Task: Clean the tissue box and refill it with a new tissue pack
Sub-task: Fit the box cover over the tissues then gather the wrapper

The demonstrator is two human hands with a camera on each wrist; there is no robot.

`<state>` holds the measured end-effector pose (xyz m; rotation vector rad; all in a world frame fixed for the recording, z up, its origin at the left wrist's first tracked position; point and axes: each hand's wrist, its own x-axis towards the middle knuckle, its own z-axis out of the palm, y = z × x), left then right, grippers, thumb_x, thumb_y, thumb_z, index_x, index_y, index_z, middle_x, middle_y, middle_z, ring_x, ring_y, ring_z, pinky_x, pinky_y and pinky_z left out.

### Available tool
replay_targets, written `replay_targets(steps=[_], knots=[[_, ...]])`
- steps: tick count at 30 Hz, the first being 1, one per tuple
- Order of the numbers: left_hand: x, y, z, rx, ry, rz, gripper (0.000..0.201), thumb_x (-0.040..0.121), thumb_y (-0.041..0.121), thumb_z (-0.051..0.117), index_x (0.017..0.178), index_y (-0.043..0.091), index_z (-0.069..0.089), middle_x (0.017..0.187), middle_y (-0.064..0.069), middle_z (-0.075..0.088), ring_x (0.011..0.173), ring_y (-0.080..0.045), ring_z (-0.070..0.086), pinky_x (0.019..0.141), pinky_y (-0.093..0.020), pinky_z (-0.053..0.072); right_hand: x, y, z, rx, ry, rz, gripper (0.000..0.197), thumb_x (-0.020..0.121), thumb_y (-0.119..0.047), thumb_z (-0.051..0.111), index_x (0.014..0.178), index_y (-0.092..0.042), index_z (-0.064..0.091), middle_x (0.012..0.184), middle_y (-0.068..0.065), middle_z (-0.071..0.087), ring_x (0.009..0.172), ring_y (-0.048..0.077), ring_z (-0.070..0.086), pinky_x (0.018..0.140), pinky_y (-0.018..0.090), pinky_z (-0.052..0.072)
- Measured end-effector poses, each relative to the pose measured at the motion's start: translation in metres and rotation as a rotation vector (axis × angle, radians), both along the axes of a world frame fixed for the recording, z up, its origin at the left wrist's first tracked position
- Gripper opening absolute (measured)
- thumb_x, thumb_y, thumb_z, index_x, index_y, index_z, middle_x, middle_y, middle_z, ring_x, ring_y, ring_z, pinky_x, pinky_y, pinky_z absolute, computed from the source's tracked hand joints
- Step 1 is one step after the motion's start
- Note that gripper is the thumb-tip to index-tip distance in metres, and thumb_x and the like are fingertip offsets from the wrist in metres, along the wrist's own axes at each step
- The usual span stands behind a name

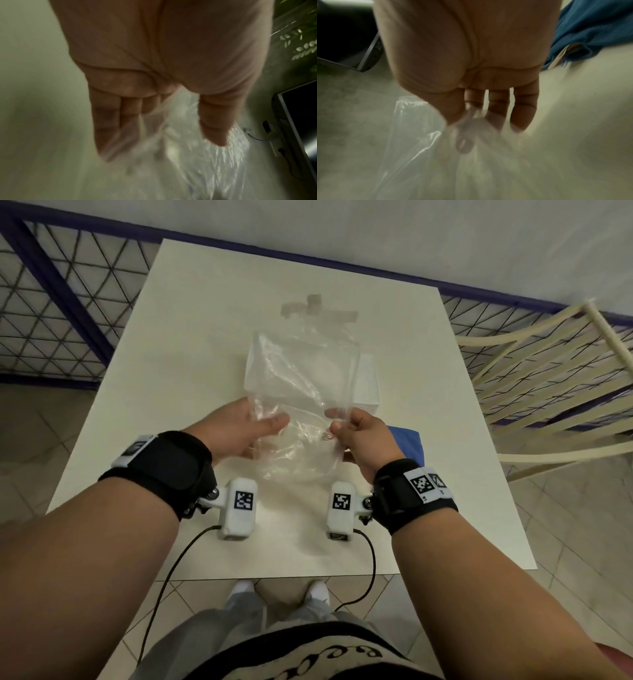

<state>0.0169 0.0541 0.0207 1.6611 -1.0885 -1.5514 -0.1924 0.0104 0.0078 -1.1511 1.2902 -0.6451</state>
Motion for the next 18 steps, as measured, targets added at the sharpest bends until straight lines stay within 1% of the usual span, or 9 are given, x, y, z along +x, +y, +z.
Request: replay_targets(steps=[2,3,6,8,10,13,15,17,18], knots=[[-0.005,0.004,-0.002,-0.063,0.026,0.072,0.029,0.089,0.030,0.064,0.112,0.013,0.060,0.096,-0.011,0.072,0.071,-0.014,0.073,0.061,-0.026,0.057,0.002,-0.001,0.005,0.041,-0.033,0.007,0.012,0.091,-0.021,0.062,0.102,-0.017,0.066,0.075,-0.001,0.070,0.080,0.018,0.068,0.076,0.039,0.054],[-0.005,0.005,-0.002,-0.080,0.046,0.128,0.023,0.091,0.025,0.062,0.108,0.009,0.062,0.088,-0.011,0.073,0.068,-0.014,0.072,0.060,-0.027,0.058,0.002,-0.001,0.007,0.052,-0.046,-0.008,0.013,0.090,-0.023,0.063,0.099,-0.015,0.067,0.075,0.000,0.071,0.081,0.020,0.068,0.077,0.040,0.054],[-0.002,0.010,-0.002,-0.065,0.138,0.191,0.024,0.097,0.020,0.053,0.103,0.000,0.065,0.067,-0.007,0.070,0.078,-0.026,0.072,0.077,-0.038,0.060,0.000,-0.003,0.008,0.047,-0.092,-0.056,0.011,0.091,-0.020,0.062,0.094,-0.013,0.070,0.079,0.007,0.069,0.067,0.019,0.065,0.066,0.034,0.055],[-0.001,0.013,-0.001,-0.054,0.141,0.180,0.025,0.098,0.020,0.052,0.103,0.000,0.067,0.079,-0.011,0.074,0.081,-0.030,0.072,0.079,-0.041,0.057,0.000,-0.002,0.009,0.058,-0.122,-0.063,0.012,0.092,-0.017,0.061,0.095,-0.011,0.071,0.077,0.009,0.070,0.059,0.017,0.064,0.060,0.030,0.055],[0.000,0.014,-0.001,-0.067,0.147,0.202,0.024,0.096,0.023,0.055,0.104,0.005,0.069,0.091,-0.011,0.075,0.078,-0.028,0.072,0.075,-0.040,0.055,0.000,-0.001,0.011,0.080,-0.174,-0.073,0.014,0.092,-0.012,0.057,0.094,-0.008,0.070,0.071,0.009,0.069,0.056,0.019,0.064,0.063,0.032,0.056],[0.003,0.015,-0.002,-0.114,0.203,0.266,0.018,0.095,0.017,0.056,0.107,0.012,0.069,0.078,-0.008,0.073,0.064,-0.022,0.067,0.061,-0.031,0.052,0.000,-0.001,0.013,0.075,-0.218,-0.076,0.018,0.093,-0.005,0.053,0.100,-0.006,0.069,0.064,0.007,0.066,0.053,0.017,0.061,0.063,0.032,0.052],[0.007,0.015,-0.005,-0.119,0.262,0.288,0.022,0.096,0.007,0.052,0.108,0.016,0.068,0.070,-0.006,0.070,0.058,-0.017,0.065,0.052,-0.025,0.052,-0.002,-0.001,0.013,0.075,-0.260,-0.076,0.029,0.091,0.000,0.050,0.109,-0.015,0.067,0.060,0.007,0.062,0.055,0.017,0.058,0.060,0.029,0.048],[0.009,0.016,-0.007,-0.101,0.349,0.333,0.027,0.095,0.001,0.050,0.107,0.017,0.068,0.068,-0.006,0.067,0.057,-0.012,0.064,0.051,-0.021,0.052,-0.003,0.000,0.016,0.088,-0.300,-0.060,0.037,0.090,0.003,0.048,0.105,-0.025,0.068,0.060,0.007,0.062,0.056,0.016,0.059,0.057,0.026,0.047],[0.009,0.016,-0.007,-0.092,0.395,0.353,0.028,0.094,-0.002,0.049,0.106,0.015,0.067,0.069,-0.006,0.065,0.055,-0.011,0.063,0.049,-0.020,0.051,-0.003,0.001,0.016,0.095,-0.315,-0.057,0.035,0.090,0.004,0.048,0.100,-0.023,0.068,0.060,0.006,0.064,0.057,0.015,0.061,0.056,0.026,0.047]])
